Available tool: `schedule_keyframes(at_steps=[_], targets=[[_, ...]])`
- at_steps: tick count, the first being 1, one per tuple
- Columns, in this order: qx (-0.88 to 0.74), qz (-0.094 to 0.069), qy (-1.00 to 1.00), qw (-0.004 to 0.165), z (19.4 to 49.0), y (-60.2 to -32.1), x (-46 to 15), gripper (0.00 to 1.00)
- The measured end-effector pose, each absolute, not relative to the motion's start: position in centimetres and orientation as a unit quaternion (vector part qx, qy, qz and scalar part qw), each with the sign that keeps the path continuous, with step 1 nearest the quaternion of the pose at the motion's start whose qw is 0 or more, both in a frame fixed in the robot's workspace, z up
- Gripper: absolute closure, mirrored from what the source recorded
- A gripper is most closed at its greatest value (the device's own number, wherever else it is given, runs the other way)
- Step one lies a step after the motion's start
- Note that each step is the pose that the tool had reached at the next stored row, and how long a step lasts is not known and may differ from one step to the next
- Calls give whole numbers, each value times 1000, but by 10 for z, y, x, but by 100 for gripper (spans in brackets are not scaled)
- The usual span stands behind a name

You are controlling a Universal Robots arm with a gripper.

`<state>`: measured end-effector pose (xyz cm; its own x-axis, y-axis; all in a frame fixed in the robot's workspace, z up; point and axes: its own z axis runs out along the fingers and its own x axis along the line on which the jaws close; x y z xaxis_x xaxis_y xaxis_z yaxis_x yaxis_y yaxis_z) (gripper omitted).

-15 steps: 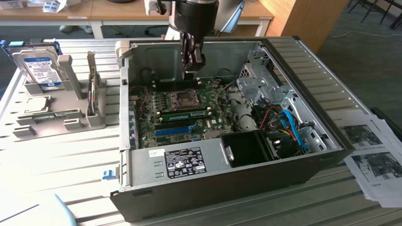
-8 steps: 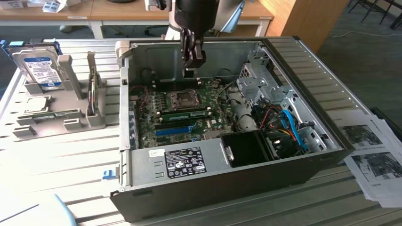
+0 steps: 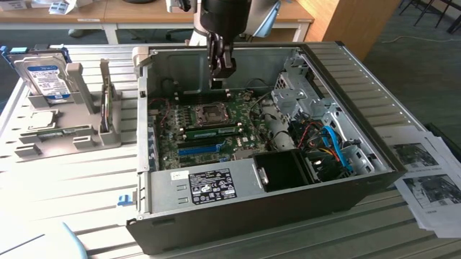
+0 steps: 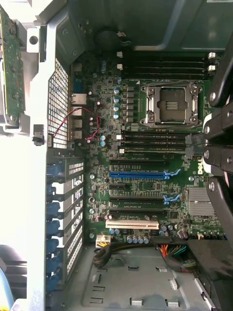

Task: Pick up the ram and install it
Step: 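Press down the ram until it locks into place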

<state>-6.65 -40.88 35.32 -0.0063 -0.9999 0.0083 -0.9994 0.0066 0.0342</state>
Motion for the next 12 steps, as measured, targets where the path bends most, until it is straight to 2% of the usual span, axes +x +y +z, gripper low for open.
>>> schedule_keyframes(at_steps=[12], targets=[[670,-10,-742,14,353,-409,-66,91]])
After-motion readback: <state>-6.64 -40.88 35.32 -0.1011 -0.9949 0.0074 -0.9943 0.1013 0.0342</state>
